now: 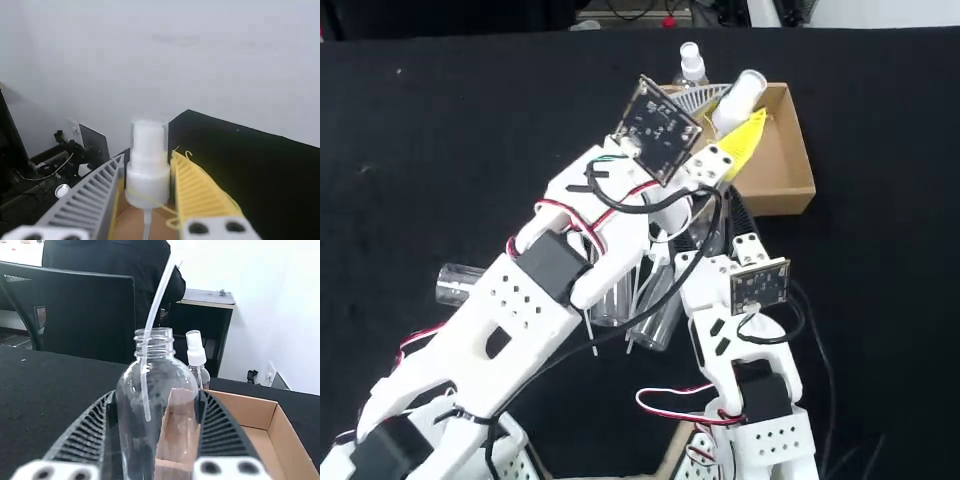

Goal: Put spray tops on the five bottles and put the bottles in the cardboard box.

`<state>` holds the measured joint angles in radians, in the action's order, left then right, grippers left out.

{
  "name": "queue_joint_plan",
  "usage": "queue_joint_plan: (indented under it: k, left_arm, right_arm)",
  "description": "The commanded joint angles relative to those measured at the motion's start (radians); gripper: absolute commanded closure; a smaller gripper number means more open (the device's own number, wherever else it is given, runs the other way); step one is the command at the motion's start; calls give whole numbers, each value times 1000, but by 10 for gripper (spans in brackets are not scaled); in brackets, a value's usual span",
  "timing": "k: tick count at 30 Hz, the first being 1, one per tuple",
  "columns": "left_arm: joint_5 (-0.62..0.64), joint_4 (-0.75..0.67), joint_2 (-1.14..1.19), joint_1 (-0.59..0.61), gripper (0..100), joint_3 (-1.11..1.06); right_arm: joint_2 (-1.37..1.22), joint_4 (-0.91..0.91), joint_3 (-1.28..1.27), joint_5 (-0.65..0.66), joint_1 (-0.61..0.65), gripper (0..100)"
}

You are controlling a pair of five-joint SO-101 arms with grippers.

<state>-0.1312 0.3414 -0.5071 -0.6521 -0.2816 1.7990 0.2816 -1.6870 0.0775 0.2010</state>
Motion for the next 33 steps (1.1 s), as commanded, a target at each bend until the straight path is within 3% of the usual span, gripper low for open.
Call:
queue_joint_plan:
  k: [1,4,11,19,26,33]
  left_arm:
    - [-2,-18,-17,15,902,10]
    - [20,-8,-20,15,902,-2]
    - [222,-28,-187,85,899,-110]
    - [160,-91,-241,90,898,-209]
    - [161,-77,-161,85,898,-81]
    - [160,157,12,24,898,156]
  right_arm:
    - [97,-26,7,3,-3,906]
    - [96,-23,15,-43,-6,907]
    - [96,18,61,-132,-80,907]
    - [96,20,74,-137,-81,907]
    - [96,20,87,-130,-81,907]
    - [96,20,90,-130,-81,907]
